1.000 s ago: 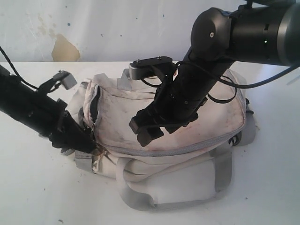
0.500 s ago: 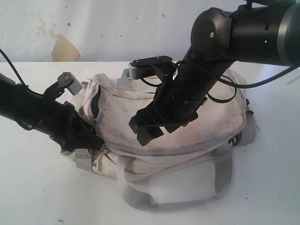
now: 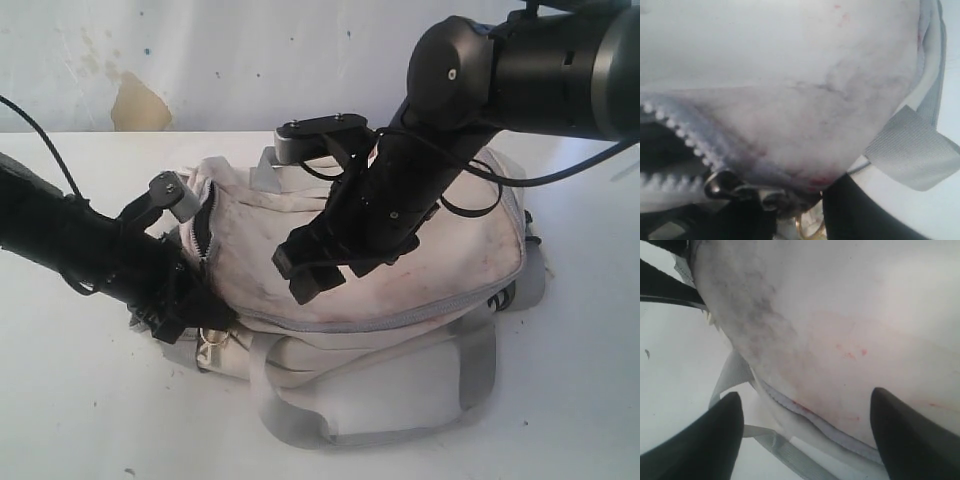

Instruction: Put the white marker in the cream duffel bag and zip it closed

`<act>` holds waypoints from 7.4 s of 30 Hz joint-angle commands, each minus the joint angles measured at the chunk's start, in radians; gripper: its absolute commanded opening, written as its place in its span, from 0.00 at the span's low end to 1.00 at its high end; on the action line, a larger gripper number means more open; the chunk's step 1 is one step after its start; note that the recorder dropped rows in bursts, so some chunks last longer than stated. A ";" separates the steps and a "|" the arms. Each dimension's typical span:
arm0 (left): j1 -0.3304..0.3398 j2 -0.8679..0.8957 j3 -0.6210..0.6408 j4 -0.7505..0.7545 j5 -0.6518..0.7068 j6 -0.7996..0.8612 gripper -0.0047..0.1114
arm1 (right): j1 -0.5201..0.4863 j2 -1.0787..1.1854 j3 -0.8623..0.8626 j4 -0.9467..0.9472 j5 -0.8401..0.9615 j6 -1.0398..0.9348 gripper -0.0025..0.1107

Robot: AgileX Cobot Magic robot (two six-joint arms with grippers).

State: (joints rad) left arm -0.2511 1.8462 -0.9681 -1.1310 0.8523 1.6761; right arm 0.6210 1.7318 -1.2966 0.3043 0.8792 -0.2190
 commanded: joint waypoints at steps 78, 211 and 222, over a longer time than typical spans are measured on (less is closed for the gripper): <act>0.021 -0.250 -0.217 0.482 -0.261 -0.922 0.04 | 0.077 0.178 -0.005 0.132 -0.038 -0.806 0.02; 0.319 -1.475 0.156 1.131 0.129 -1.564 0.04 | -0.593 -1.201 0.317 -0.304 0.162 0.116 0.02; 0.279 -1.758 0.163 1.125 0.204 -1.546 0.04 | -0.581 -1.502 0.501 -0.304 0.180 0.116 0.02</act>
State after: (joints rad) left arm 0.0411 0.1342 -0.8090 -0.0088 1.0340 0.1326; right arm 0.0312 0.2929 -0.8384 0.0000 1.0582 -0.0961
